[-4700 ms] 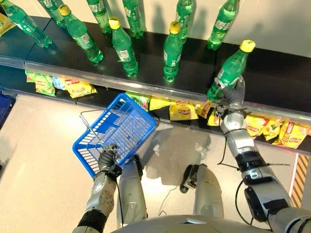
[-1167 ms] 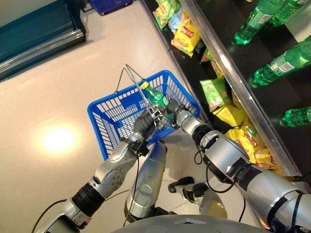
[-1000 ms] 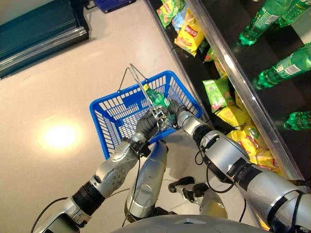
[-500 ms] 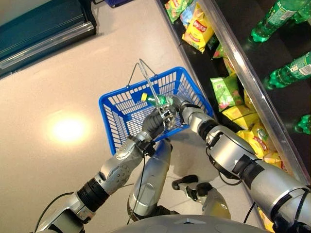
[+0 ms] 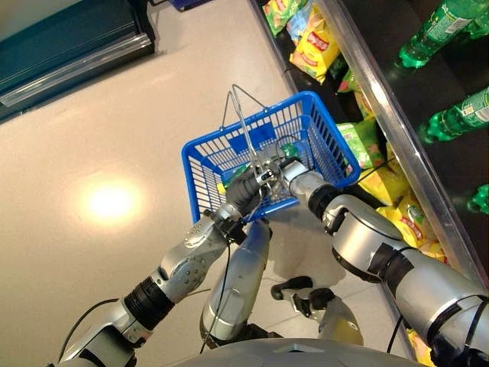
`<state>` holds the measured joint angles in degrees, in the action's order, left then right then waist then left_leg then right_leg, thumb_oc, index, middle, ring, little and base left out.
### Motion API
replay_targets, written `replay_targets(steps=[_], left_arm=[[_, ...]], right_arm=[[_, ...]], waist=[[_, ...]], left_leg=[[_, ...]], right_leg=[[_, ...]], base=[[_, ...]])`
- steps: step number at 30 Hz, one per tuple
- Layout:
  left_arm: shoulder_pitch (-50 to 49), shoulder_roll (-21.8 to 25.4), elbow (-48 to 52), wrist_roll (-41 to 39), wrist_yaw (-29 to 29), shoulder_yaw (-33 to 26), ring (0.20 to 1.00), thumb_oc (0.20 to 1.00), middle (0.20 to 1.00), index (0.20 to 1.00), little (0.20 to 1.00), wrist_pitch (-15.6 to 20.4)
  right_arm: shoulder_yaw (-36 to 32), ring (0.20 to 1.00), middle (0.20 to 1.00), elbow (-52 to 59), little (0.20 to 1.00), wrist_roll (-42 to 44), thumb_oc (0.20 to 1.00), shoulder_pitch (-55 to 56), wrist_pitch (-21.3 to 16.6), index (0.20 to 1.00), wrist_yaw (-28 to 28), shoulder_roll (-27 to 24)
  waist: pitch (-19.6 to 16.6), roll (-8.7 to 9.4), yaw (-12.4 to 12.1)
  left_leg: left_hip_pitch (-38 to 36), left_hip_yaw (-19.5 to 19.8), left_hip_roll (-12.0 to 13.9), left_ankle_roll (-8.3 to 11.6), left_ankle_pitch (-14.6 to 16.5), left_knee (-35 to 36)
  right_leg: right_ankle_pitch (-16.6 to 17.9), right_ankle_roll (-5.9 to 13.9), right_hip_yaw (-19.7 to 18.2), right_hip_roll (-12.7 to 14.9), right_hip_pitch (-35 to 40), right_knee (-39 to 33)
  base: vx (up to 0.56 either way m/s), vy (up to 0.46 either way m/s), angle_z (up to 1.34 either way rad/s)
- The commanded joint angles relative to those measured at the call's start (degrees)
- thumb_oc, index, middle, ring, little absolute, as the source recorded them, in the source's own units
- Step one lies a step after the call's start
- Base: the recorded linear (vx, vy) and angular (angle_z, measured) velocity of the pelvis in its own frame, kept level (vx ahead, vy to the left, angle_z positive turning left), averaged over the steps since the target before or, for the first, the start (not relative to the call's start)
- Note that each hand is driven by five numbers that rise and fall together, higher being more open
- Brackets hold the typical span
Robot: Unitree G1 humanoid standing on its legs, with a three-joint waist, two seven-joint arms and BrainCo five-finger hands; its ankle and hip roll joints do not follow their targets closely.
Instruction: Pick up the snacks into the basket
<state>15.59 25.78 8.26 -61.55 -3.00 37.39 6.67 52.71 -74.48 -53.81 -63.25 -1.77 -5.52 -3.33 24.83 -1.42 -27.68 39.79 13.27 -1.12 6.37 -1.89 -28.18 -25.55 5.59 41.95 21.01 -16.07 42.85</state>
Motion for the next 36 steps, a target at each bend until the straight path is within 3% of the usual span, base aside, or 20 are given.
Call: replay_targets(steps=[1,16,27,28,29,30,36], left_arm=[[5.53,-3.43,14.47,0.21,-3.97,1.49,0.2,0.2,0.2,0.2,0.2,4.11],[6.99,-3.87,14.0,1.2,-5.32,2.13,0.2,0.2,0.2,0.2,0.2,3.12],[6.91,-4.56,13.97,0.76,-5.92,3.01,0.2,0.2,0.2,0.2,0.2,2.56],[6.93,-4.61,13.97,0.68,-5.94,2.98,0.2,0.2,0.2,0.2,0.2,2.65],[6.92,-4.62,13.96,0.68,-5.94,2.99,0.2,0.2,0.2,0.2,0.2,2.65],[7.08,-4.77,13.81,0.51,-6.07,3.03,0.2,0.2,0.2,0.2,0.2,2.63],[7.12,-4.93,13.53,0.75,-5.61,2.59,0.2,0.2,0.2,0.2,0.2,3.03]], right_arm=[[0.76,0.2,0.2,0.13,0.2,-1.97,0.2,-4.18,0.49,0.2,-0.65,2.98],[-8.69,0.2,0.2,-5.9,0.2,12.73,0.2,2.87,1.52,0.2,0.3,-1.93],[-7.12,0.213,0.213,-7.34,0.213,8.85,0.213,2.9,2.16,0.213,0.24,-5.87],[-7.11,0.426,0.426,-7.42,0.426,8.26,0.426,3.11,2.39,0.426,0.11,-6.05],[-7.12,0.567,0.567,-7.41,0.567,8.23,0.567,3.14,2.41,0.567,0.11,-6.06],[-7.26,1.0,1.0,-7.48,1.0,7.54,1.0,3.43,2.6,1.0,0.06,-6.34],[-7.13,1.0,1.0,-6.43,1.0,7.2,1.0,3.06,2.48,1.0,-0.03,-5.88]], waist=[[1.07,-2.87,-0.06],[1.27,-4.18,-0.28],[1.42,-4.55,0.38],[1.36,-4.58,0.38],[1.35,-4.59,0.38],[1.21,-4.62,0.49],[1.15,-4.21,1.01]], left_leg=[[-0.48,-5.32,-1.01,-5.25,5.98,-4.61],[0.41,-5.28,-1.36,-5.46,5.8,-4.82],[0.8,-5.57,-1.24,-5.41,5.75,-4.83],[0.79,-5.55,-1.23,-5.42,5.75,-4.84],[0.78,-5.55,-1.23,-5.42,5.75,-4.84],[0.68,-5.62,-1.17,-5.44,5.76,-4.77],[0.59,-5.91,-1.05,-5.43,5.92,-4.9]], right_leg=[[10.94,2.32,0.16,-1.26,-6.36,-1.99],[11.44,2.56,1.35,-0.31,-6.71,-1.26],[11.12,2.4,0.99,0.2,-7.81,-0.67],[11.14,2.42,0.97,0.21,-7.78,-0.65],[11.14,2.42,0.98,0.21,-7.78,-0.65],[11.08,2.44,0.95,0.35,-7.91,-0.43],[11.28,2.42,0.39,0.3,-8.01,-0.52]], base=[[0.0,-0.001,0.05],[0.0,0.005,0.07],[0.0,0.0,0.0],[0.0,0.0,0.0],[0.0,0.0,0.0],[0.0,0.0,0.0],[0.0,0.0,0.0]])
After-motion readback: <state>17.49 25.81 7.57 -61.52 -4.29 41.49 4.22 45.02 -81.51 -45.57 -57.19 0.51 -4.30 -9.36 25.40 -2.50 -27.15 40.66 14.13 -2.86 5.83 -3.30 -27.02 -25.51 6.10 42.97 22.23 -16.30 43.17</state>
